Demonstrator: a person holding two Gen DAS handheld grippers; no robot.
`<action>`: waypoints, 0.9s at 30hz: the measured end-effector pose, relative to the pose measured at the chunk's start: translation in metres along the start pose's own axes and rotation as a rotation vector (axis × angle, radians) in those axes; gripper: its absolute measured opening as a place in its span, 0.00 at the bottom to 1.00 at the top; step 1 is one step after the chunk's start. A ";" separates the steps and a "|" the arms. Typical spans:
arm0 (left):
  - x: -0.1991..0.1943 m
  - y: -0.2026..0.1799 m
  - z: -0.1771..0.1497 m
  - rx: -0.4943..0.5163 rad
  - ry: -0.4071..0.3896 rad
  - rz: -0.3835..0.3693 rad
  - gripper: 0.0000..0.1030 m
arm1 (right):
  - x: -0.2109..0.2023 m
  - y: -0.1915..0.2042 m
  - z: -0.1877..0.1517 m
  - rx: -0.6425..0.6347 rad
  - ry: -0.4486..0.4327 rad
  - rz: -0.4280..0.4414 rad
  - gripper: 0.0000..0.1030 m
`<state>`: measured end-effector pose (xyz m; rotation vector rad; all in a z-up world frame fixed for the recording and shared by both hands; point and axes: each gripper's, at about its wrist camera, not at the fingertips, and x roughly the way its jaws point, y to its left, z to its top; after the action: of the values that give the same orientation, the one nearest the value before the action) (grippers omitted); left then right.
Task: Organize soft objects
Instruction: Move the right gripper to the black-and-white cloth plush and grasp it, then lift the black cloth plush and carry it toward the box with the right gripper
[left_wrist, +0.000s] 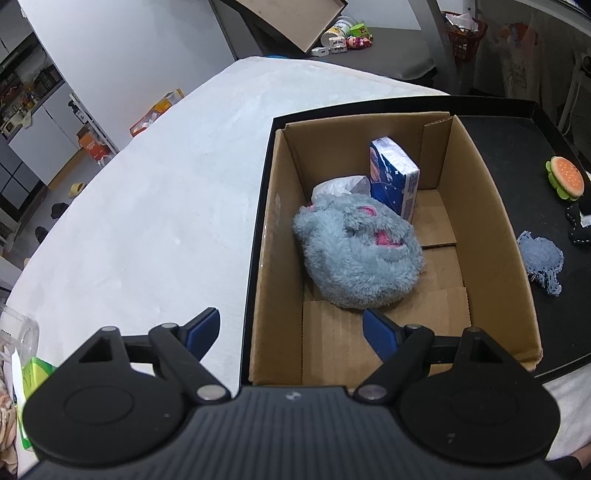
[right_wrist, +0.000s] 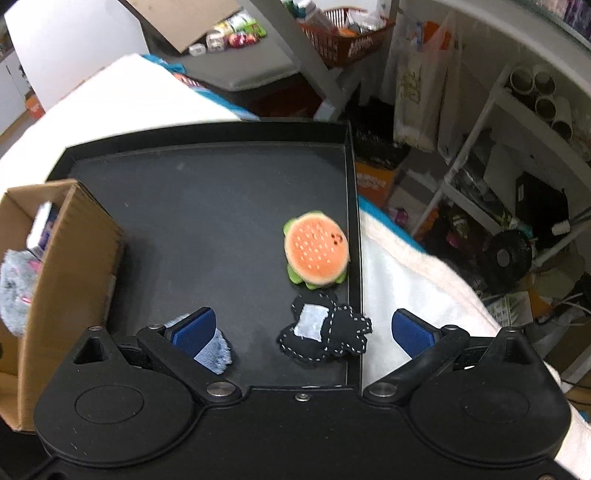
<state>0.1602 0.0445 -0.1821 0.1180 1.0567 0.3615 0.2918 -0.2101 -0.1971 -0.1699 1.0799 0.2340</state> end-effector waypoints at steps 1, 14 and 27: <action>0.001 -0.001 0.001 0.000 0.004 0.001 0.81 | 0.004 0.001 -0.001 -0.008 0.015 -0.007 1.00; 0.007 -0.013 0.004 0.043 0.021 0.030 0.81 | 0.040 0.016 -0.006 -0.072 0.119 -0.071 0.87; 0.002 -0.006 0.002 0.016 0.007 0.007 0.81 | 0.030 -0.003 -0.008 0.024 0.111 -0.101 0.31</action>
<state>0.1637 0.0400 -0.1840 0.1347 1.0665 0.3606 0.2995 -0.2117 -0.2272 -0.2180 1.1804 0.1217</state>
